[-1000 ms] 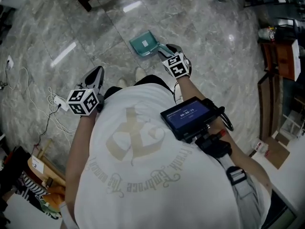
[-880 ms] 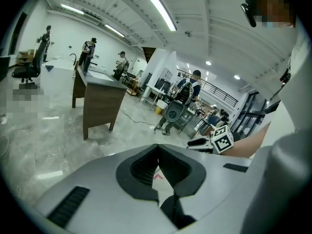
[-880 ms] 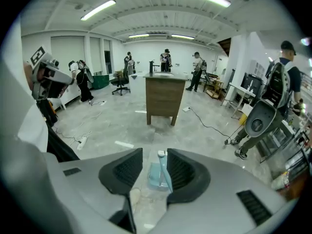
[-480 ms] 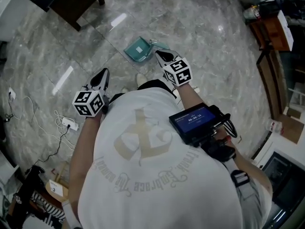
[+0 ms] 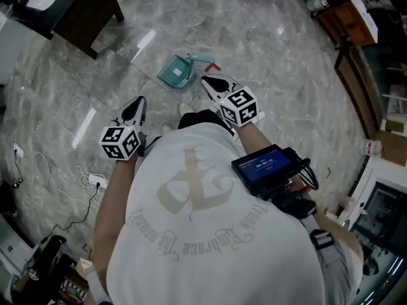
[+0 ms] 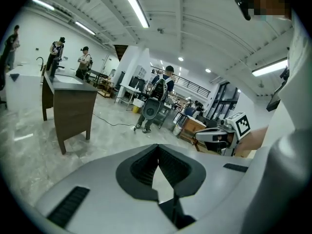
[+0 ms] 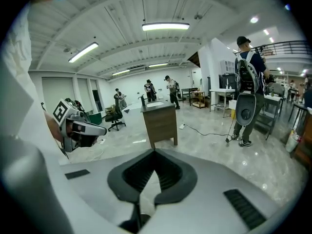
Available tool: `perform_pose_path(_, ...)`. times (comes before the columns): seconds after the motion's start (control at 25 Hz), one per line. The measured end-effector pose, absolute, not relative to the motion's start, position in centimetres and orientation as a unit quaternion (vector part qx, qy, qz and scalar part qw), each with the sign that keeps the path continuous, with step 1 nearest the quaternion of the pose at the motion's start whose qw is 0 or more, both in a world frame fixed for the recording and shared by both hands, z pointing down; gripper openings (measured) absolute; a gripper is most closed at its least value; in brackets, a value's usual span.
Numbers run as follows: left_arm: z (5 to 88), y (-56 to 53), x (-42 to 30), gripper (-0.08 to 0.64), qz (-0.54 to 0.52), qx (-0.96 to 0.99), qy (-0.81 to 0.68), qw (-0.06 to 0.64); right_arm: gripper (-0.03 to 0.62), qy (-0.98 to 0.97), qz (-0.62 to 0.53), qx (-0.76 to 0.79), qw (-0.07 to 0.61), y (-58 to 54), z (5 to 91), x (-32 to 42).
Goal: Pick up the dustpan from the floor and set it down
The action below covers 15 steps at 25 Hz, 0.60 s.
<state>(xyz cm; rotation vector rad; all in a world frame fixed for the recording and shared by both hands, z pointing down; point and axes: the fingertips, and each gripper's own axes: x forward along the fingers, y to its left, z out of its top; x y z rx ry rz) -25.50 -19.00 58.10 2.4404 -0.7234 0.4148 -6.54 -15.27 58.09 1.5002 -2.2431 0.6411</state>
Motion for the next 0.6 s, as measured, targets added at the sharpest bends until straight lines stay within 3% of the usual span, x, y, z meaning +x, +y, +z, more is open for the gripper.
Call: perform_pose_path(0.6, 57.6, -17.9, -23.6, 0.012, 0.163, 0.921, -0.23, 0.268, 0.017, -0.792, 0.221, 0.542, 0.174, -14.5, 56.9, -6.8)
